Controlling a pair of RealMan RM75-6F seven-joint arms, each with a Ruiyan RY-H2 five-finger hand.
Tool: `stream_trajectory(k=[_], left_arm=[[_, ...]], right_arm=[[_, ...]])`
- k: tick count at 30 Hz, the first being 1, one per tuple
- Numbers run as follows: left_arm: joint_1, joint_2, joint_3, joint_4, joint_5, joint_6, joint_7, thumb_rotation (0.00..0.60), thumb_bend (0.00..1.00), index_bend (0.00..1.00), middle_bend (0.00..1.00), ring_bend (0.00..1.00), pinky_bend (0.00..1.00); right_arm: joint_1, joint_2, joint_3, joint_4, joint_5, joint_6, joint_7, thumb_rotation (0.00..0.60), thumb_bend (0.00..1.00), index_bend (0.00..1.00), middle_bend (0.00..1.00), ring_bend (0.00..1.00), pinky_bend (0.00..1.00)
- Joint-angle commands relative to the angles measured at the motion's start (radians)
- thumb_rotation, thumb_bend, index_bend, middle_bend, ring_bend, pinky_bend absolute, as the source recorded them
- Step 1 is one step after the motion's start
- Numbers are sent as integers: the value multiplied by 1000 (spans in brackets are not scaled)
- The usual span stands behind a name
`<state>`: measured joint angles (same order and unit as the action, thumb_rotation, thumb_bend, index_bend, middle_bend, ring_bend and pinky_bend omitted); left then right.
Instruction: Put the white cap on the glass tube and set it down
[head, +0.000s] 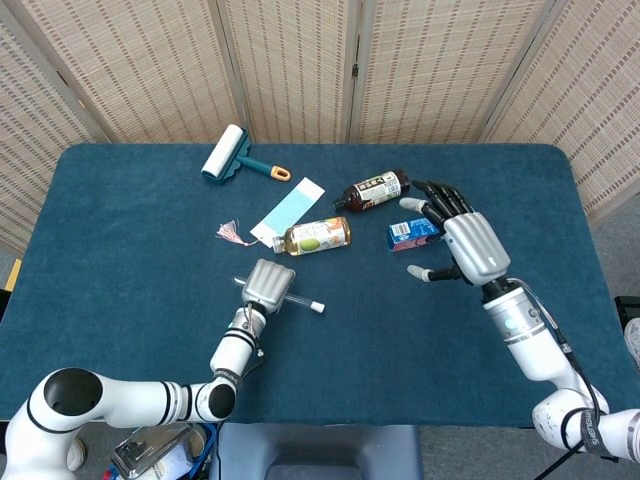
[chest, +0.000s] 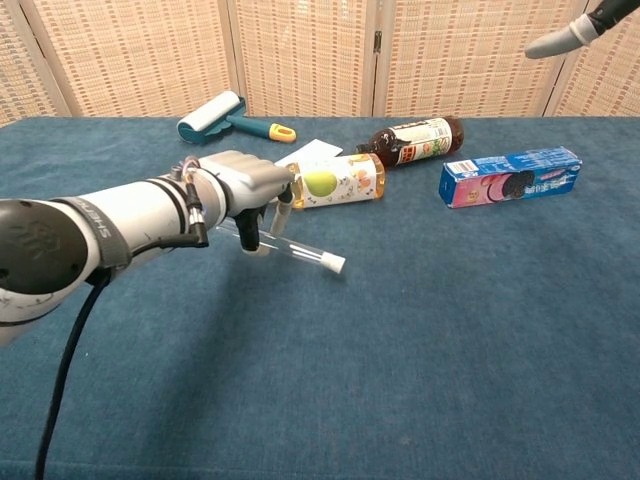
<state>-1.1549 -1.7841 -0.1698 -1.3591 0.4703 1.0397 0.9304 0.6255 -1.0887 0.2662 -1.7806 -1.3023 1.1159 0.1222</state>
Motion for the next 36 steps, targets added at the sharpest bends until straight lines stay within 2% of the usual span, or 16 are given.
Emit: stream_trajectory(k=[1, 14, 19, 23, 27, 30, 33, 35, 36], left_arm=[[-2, -6, -3, 4, -8, -7, 10, 600, 446, 521, 1000, 1000, 1000], [-9, 14, -13, -41, -68, -5, 71, 600, 362, 389, 1000, 1000, 1000], [1, 86, -15, -137, -107, 22, 96, 600, 342, 300, 1000, 1000, 1000], [37, 180, -28, -262, -93, 37, 44, 600, 342, 283, 1000, 1000, 1000], [143, 331, -18, -448, 62, 97, -105, 600, 342, 274, 961, 1000, 1000], [243, 446, -1, -555, 186, 157, -237, 600, 342, 274, 873, 954, 1000], [340, 537, 17, -594, 309, 213, -369, 600, 342, 294, 787, 852, 1000], [403, 587, 35, -591, 386, 249, -451, 600, 342, 310, 741, 790, 1000], [428, 604, 43, -583, 417, 266, -483, 600, 342, 314, 724, 769, 997]], right_arm=[[-1, -2, 1, 7, 5, -3, 4, 600, 51, 171, 44, 0, 0], [-16, 8, 7, 7, 10, 3, 12, 600, 51, 171, 43, 0, 0], [-26, 24, 9, -1, 16, 6, 9, 600, 51, 166, 43, 0, 0], [-40, 48, 1, -8, 14, 8, -3, 600, 52, 166, 43, 0, 0], [-75, 88, -28, -11, 6, 19, -34, 600, 145, 162, 45, 0, 0], [-110, 117, -54, -14, 7, 29, -46, 600, 224, 162, 89, 0, 48], [-143, 123, -77, 9, -9, 51, -37, 600, 250, 162, 150, 47, 189], [-168, 118, -94, 29, -24, 75, -39, 600, 270, 162, 203, 125, 283], [-178, 118, -103, 36, -30, 83, -43, 600, 275, 162, 225, 148, 300]])
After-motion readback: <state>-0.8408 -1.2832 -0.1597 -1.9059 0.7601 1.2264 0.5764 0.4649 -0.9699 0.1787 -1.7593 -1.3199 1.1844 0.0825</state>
